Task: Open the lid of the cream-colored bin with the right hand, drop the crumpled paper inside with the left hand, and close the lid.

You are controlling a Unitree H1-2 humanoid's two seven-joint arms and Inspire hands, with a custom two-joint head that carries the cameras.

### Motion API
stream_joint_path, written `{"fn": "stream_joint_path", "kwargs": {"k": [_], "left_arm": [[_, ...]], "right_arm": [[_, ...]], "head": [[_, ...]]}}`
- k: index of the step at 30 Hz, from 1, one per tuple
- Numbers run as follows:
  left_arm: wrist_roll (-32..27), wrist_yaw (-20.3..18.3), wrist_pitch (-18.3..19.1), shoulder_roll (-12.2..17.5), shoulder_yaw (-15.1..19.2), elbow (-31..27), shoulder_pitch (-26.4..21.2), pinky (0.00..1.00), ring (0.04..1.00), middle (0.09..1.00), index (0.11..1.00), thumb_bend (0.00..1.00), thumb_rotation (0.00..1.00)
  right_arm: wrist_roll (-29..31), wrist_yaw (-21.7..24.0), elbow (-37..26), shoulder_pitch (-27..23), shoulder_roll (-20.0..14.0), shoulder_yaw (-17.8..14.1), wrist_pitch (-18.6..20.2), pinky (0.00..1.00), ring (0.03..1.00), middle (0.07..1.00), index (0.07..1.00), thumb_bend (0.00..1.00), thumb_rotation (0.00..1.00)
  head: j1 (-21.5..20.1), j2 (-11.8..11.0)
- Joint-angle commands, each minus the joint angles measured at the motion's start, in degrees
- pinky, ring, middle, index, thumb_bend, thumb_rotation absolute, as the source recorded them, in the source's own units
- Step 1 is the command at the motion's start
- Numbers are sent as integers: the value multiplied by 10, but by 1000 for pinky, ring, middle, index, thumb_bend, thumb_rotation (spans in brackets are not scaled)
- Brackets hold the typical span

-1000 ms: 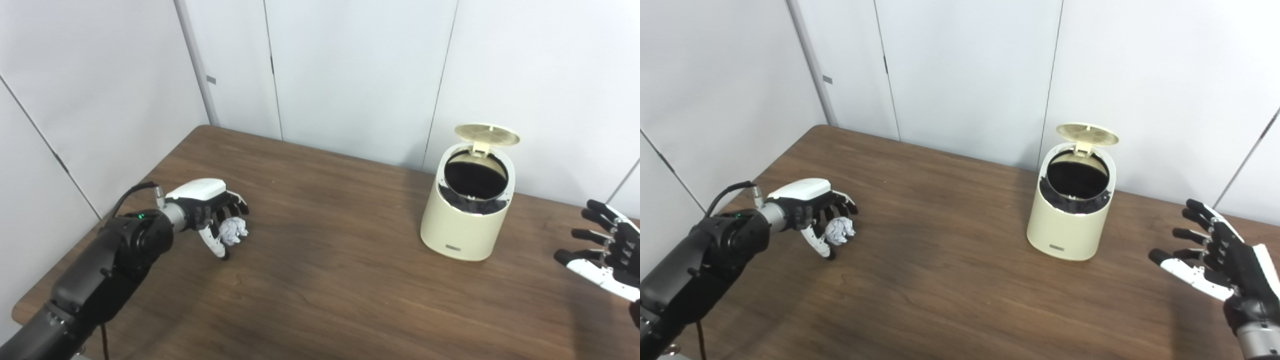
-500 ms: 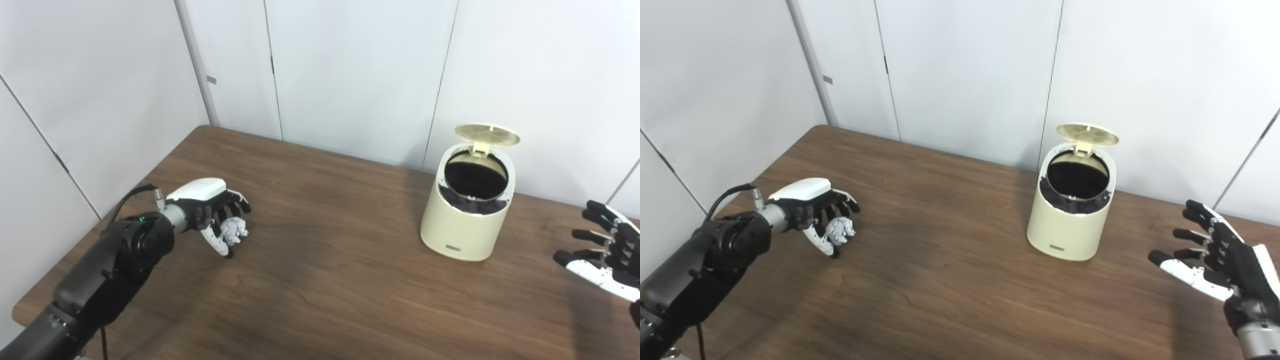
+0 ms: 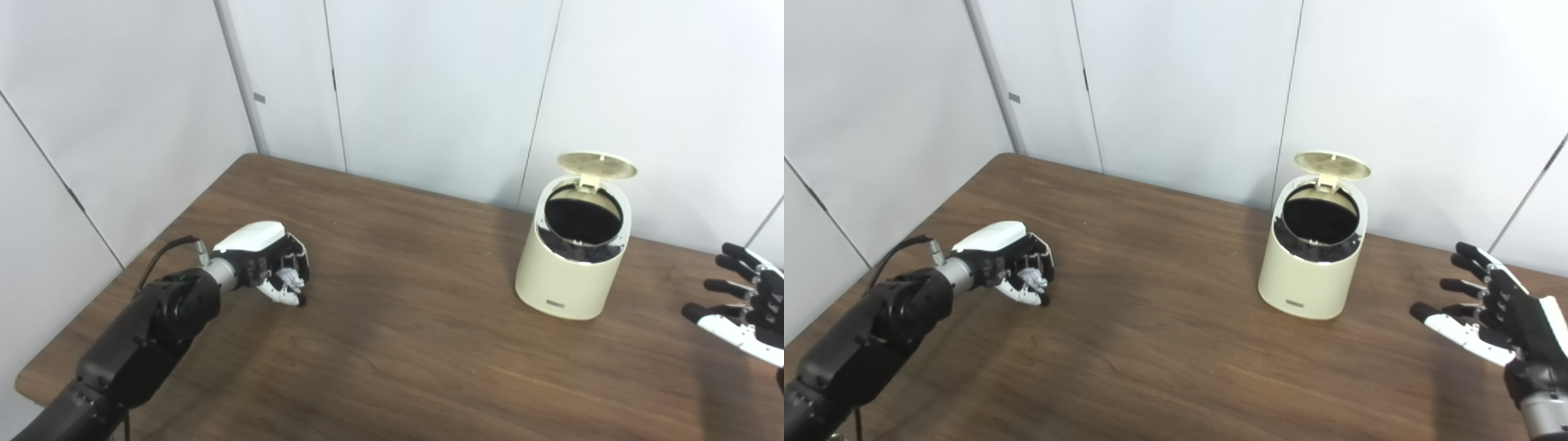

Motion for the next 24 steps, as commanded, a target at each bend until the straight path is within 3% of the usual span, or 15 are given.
{"fn": "stream_joint_path", "kwargs": {"k": [1,14,17,20,24], "left_arm": [[4,17,-8,14,5,-3,-10,367,384,460,530,499,0],[17,-9,2,26,-12,-37,-25,399,398,472,527,500,0],[22,-38,3,33,-27,-65,-57,421,417,479,517,502,0],[24,-68,5,36,-39,-97,-94,379,408,480,520,501,0],[34,-126,45,12,-66,-148,-166,349,401,478,519,502,0]], "right_arm": [[4,1,-22,-25,-10,-6,-11,534,742,853,846,716,277],[-8,-1,-16,-25,-10,4,-15,563,754,864,856,711,293],[-11,-3,-16,-26,-8,8,-18,581,756,860,858,695,268],[-21,-5,-20,-27,-7,14,-14,591,756,857,863,669,226],[-31,-9,-15,-31,0,19,-14,616,770,868,880,633,156]], "head": [[-1,1],[-8,-1],[-11,-2],[-11,-2],[-31,-3]]}}
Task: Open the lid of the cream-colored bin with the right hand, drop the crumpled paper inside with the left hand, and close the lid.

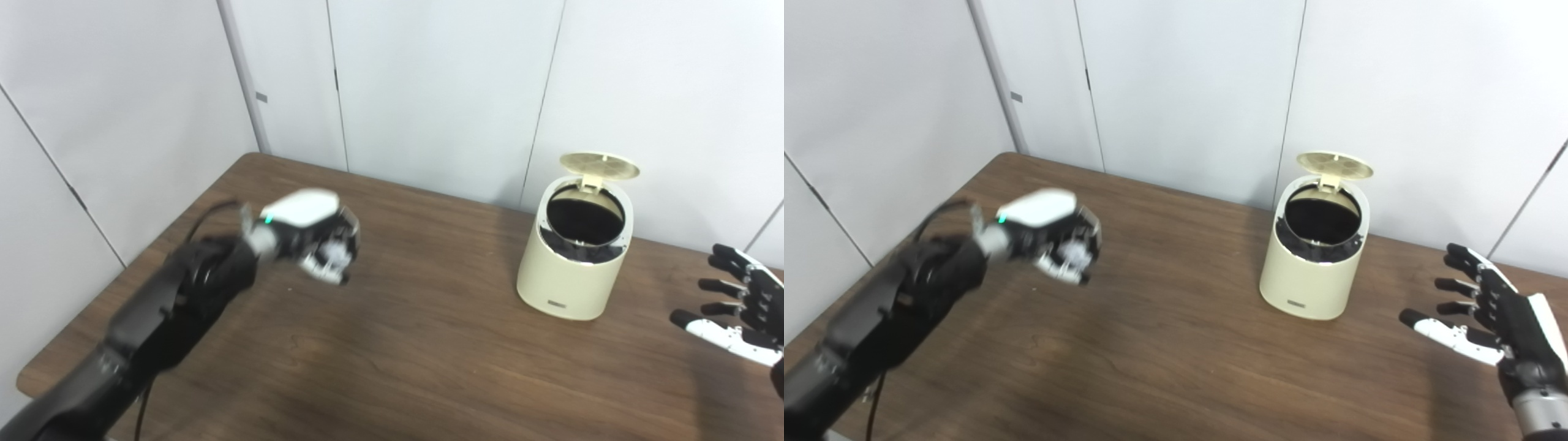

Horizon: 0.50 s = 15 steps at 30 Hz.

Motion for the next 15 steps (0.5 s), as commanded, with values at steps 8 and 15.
{"fn": "stream_joint_path", "kwargs": {"k": [8,15], "left_arm": [[28,-63,24,-44,-57,-53,-139,308,361,454,537,496,0],[19,-75,-2,-74,-75,-36,-201,292,363,446,534,496,0]], "right_arm": [[-15,-12,-6,-30,21,9,-13,659,807,885,878,648,130],[-29,-17,19,-27,28,20,-52,641,788,877,872,653,157]], "head": [[-33,-1],[-93,-9]]}}
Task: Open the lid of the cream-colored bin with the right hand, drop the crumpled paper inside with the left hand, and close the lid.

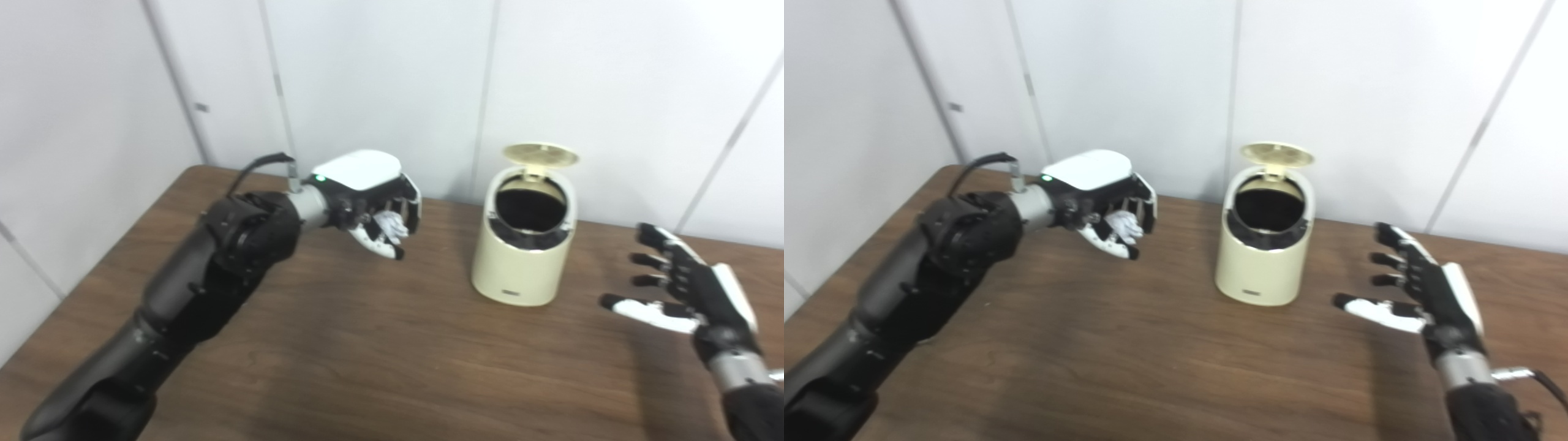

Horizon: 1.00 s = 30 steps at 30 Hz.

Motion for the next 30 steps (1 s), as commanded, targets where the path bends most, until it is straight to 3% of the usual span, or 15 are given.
{"fn": "stream_joint_path", "kwargs": {"k": [1,5,10,30], "left_arm": [[-1,10,-19,-2,2,7,-47,300,368,449,533,497,0],[-2,15,-39,-20,-9,29,-73,302,372,454,534,497,0],[-8,22,-59,-47,-15,53,-88,274,355,449,536,495,0],[-3,53,-110,-121,-28,130,-126,316,376,477,527,498,0]], "right_arm": [[-6,-15,-1,-21,0,0,-42,633,784,873,870,657,172],[-13,-21,4,-24,11,4,-45,624,776,864,863,669,216],[-46,-25,-19,-20,19,16,-14,649,782,860,872,699,298],[-52,-34,-7,-9,24,21,-29,625,763,881,875,675,231]], "head": [[-10,-1],[-48,-5],[-81,-12],[-121,-38]]}}
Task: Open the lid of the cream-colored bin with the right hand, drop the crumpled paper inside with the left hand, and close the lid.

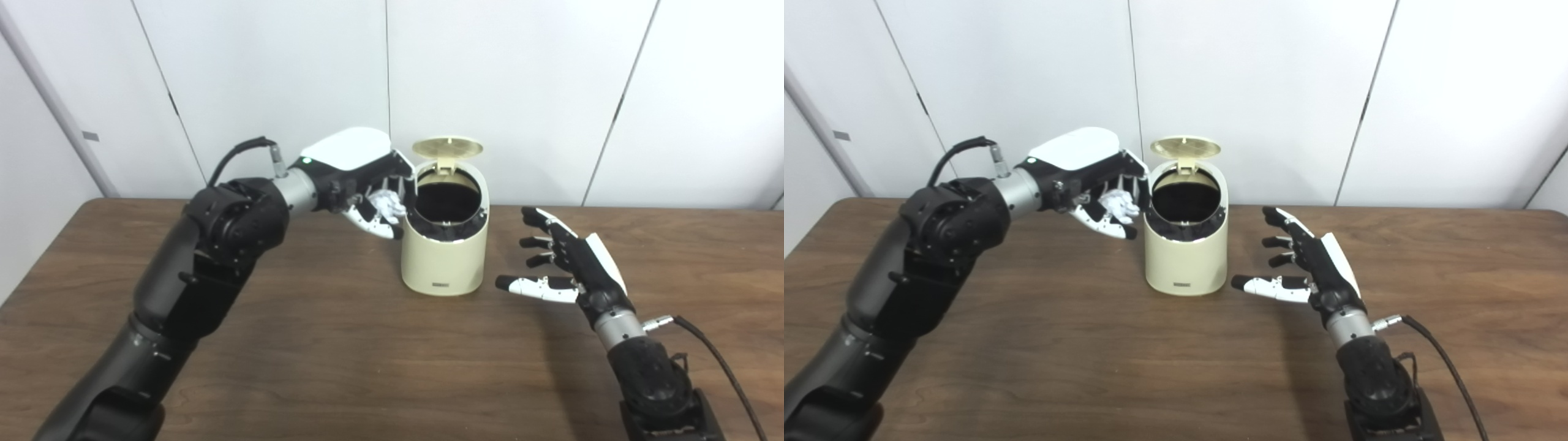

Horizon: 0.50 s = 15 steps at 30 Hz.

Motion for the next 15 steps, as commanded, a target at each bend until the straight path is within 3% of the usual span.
{"fn": "stream_joint_path", "kwargs": {"k": [1,9,15], "left_arm": [[4,25,-7,-2,3,3,-39,315,376,476,528,498,0],[0,33,-22,-21,-1,29,-52,326,384,477,505,501,0],[11,38,-12,-31,-10,39,-55,321,375,470,531,498,0]], "right_arm": [[-4,-11,-6,-13,-2,0,-25,621,762,879,873,675,227],[-10,-10,-7,-8,-4,3,-31,593,744,872,863,668,224],[-10,-10,-6,-2,-2,2,-33,603,755,875,874,668,251]], "head": [[-2,-1],[-9,-8],[-12,-9]]}}
